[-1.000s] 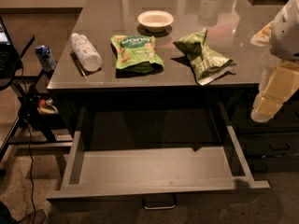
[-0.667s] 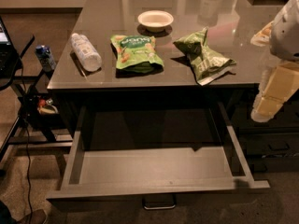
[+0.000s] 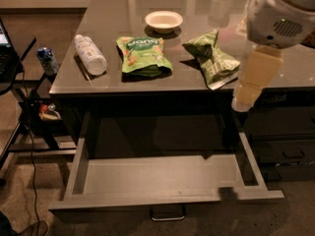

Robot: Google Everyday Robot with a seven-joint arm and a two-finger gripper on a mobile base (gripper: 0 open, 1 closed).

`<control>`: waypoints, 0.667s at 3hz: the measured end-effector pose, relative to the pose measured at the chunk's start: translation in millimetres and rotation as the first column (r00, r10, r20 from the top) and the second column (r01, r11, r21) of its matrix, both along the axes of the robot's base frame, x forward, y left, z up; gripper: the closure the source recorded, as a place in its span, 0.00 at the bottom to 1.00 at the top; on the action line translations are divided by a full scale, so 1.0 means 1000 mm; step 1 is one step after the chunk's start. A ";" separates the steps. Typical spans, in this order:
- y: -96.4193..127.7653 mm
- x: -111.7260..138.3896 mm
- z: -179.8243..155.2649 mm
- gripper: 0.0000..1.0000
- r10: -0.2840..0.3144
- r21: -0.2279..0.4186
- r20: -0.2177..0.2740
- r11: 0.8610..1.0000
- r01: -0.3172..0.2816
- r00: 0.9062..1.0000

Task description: Place blue plastic bottle into top drawer

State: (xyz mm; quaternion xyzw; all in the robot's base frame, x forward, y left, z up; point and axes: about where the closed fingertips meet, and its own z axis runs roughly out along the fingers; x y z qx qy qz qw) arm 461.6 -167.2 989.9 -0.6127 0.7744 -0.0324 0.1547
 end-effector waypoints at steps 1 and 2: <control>0.027 0.028 -0.001 0.00 0.021 -0.011 -0.029 1.000 -0.021 0.999; 0.054 0.056 -0.009 0.00 0.063 0.024 -0.033 0.998 -0.062 0.997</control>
Offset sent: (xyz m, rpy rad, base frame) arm 0.0704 0.0752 -0.0261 0.0286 0.1383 0.1189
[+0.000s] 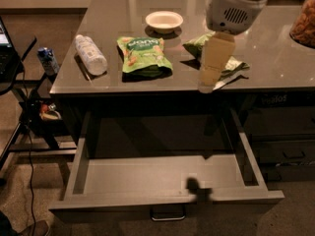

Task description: Place blue plastic bottle into top drawer

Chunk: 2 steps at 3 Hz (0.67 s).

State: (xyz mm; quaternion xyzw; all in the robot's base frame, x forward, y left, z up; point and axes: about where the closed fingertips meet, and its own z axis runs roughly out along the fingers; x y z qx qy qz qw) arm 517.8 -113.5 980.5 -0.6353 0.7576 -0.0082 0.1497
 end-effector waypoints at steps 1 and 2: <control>0.005 0.003 -0.001 0.00 0.001 0.009 0.015 1.000 -0.001 1.000; 0.034 0.013 -0.007 0.00 0.012 0.072 0.024 0.997 -0.014 1.000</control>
Offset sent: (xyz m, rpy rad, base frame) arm 0.0234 0.0700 -0.0160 0.1508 -0.0230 0.0269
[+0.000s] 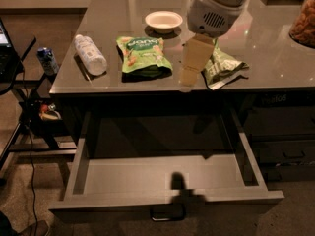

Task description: Place blue plastic bottle into top drawer

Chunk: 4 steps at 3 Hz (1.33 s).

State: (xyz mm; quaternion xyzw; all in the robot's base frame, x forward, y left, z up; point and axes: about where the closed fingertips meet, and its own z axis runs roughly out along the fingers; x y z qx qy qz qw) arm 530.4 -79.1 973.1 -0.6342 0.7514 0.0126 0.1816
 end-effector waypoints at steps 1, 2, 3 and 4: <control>0.050 0.046 0.001 0.00 0.039 0.049 -0.004 0.998 -0.038 0.999; 0.050 0.046 0.001 0.00 0.038 0.050 -0.004 0.998 -0.038 0.999; 0.074 0.061 0.002 0.00 0.016 0.112 0.018 0.994 -0.018 1.000; 0.117 0.091 0.001 0.00 -0.016 0.160 0.018 0.987 0.013 1.000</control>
Offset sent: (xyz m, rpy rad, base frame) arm 0.0702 0.0718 0.0004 0.0497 0.0477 0.0640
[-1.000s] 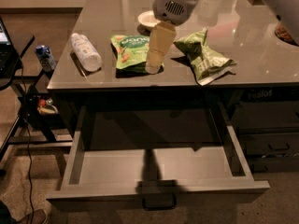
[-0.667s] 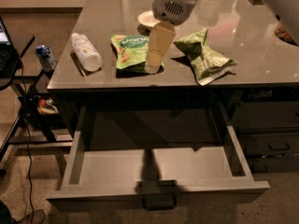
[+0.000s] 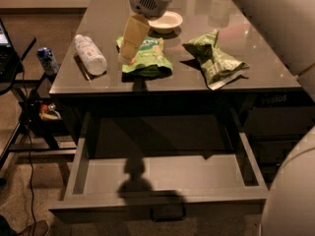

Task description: Place blue plastic bottle into top drawer

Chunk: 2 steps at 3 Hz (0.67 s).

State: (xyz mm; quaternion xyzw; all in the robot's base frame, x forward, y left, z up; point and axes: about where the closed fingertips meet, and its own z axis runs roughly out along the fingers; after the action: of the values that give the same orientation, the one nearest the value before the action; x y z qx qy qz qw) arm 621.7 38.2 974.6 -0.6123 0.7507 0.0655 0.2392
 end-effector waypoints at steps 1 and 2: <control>0.001 0.000 -0.001 0.00 0.002 0.000 0.000 1.000 -0.002 1.000; 0.030 0.009 -0.016 0.00 0.045 0.005 -0.013 0.999 -0.045 0.999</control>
Offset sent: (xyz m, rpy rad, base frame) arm 0.0191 0.0658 -0.0332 0.0120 0.0285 0.0986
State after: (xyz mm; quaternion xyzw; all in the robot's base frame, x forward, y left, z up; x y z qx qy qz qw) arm 630.5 68.5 958.6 -0.6280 0.7382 0.0767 0.2342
